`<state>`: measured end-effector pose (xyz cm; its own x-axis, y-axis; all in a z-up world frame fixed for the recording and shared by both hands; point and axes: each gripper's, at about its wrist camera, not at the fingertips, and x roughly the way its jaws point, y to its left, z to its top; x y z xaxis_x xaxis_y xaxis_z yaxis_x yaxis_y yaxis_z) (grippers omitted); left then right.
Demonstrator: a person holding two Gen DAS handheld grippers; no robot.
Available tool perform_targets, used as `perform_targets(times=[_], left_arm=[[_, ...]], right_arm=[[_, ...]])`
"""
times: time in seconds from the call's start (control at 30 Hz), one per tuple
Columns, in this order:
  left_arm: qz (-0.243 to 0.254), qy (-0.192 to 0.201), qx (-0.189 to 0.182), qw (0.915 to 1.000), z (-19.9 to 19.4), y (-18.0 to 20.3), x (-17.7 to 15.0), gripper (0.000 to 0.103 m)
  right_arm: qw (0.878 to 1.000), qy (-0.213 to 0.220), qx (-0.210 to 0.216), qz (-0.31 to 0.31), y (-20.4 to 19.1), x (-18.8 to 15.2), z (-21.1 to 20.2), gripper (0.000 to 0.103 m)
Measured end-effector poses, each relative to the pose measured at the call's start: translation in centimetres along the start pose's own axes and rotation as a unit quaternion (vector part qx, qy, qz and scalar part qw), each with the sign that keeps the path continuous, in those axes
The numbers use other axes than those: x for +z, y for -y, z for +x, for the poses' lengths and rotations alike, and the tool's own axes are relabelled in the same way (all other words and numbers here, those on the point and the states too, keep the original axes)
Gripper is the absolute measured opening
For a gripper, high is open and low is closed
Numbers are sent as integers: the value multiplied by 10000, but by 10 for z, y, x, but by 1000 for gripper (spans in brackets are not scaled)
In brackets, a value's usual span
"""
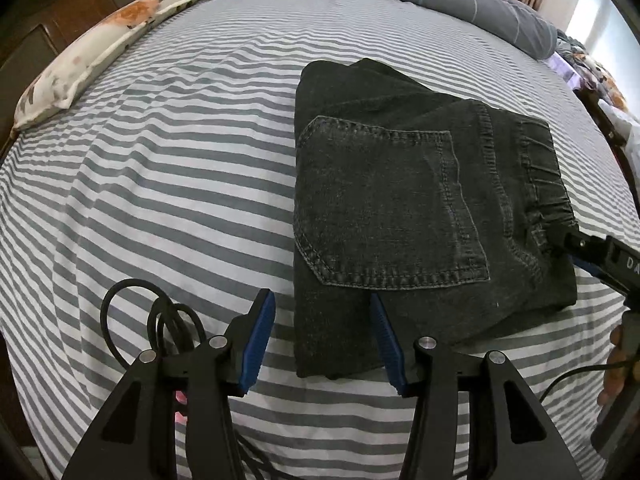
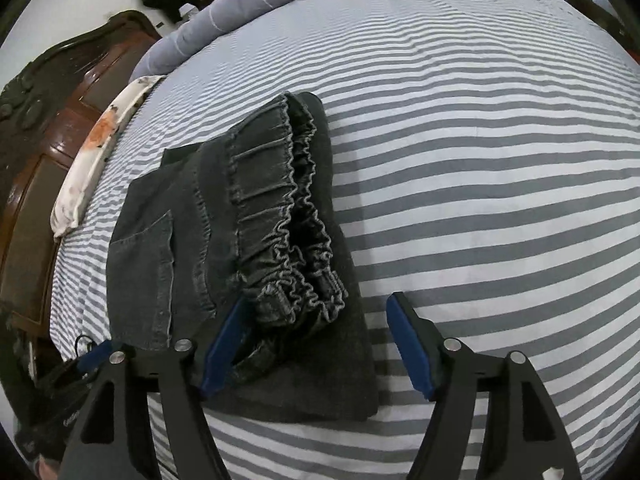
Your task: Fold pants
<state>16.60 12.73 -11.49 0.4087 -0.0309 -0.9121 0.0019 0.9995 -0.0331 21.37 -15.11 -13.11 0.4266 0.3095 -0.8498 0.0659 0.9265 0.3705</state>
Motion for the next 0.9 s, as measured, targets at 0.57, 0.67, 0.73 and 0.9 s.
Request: perform_targets(times=[0.57,0.67,0.73,0.9], left_arm=[[458,664,131,9967,-63,14,-31,79],[466,750,210,9959,-70,13,-38,80],[441,800,272,9954,-75,11,-43,81],[276,921,316,9949,-87,4,-55,83]], right_arm=[[9879,838,-517,-1199,-85,-48,-83,94],[9839,970,-677,-1339,-95,-60,-93,97],[9823,1047,-798,-1331,-98,-68,-99,99],[9813,1062,-891,-1336,-100,-78,-105,100]])
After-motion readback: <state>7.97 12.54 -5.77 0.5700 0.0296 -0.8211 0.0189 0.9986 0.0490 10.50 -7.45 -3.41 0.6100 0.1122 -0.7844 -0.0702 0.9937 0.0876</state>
